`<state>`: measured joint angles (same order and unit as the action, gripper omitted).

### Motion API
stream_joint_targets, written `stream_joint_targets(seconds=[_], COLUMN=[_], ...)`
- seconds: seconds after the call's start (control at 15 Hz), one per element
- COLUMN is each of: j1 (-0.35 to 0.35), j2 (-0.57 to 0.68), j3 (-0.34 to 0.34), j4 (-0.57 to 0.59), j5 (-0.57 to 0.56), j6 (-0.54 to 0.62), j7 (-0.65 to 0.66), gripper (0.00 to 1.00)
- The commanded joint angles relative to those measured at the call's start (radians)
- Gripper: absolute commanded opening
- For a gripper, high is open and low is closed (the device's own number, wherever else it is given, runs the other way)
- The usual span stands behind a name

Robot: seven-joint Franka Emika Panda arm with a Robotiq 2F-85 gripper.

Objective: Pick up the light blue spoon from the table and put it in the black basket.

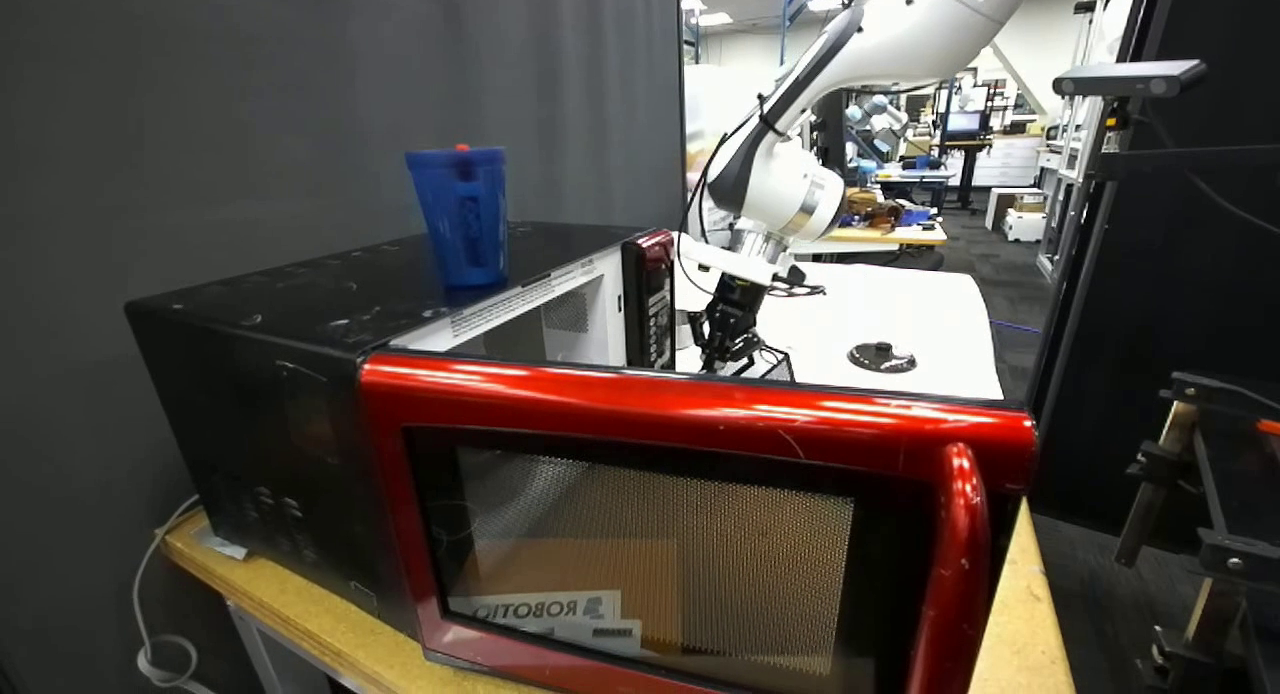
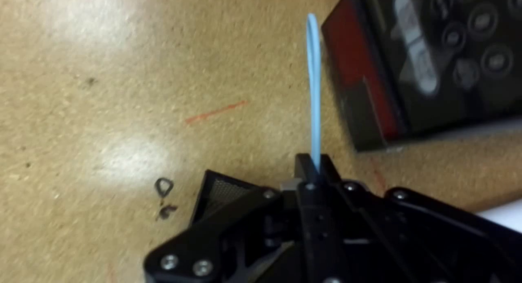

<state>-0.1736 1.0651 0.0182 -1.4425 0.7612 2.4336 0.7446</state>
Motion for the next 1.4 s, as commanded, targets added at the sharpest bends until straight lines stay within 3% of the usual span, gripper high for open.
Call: stream_joint_targets(seconds=[0.0,0.33,0.73,1.33], j1=[-0.112,-0.223,-0.217,-0.223], j2=[-0.15,-0.239,-0.253,-0.09], j3=[-0.006,-0.085,-0.128,-0.116], j4=[-0.193,-0.3,-0.299,-0.058], j5=[0.078,0.163,0.161,0.193], j6=[-0.048,-0.166,-0.328,-0.582], j7=[-0.109,-0.271,-0.341,-0.331], gripper=[0.01,0.01,0.01,0.01])
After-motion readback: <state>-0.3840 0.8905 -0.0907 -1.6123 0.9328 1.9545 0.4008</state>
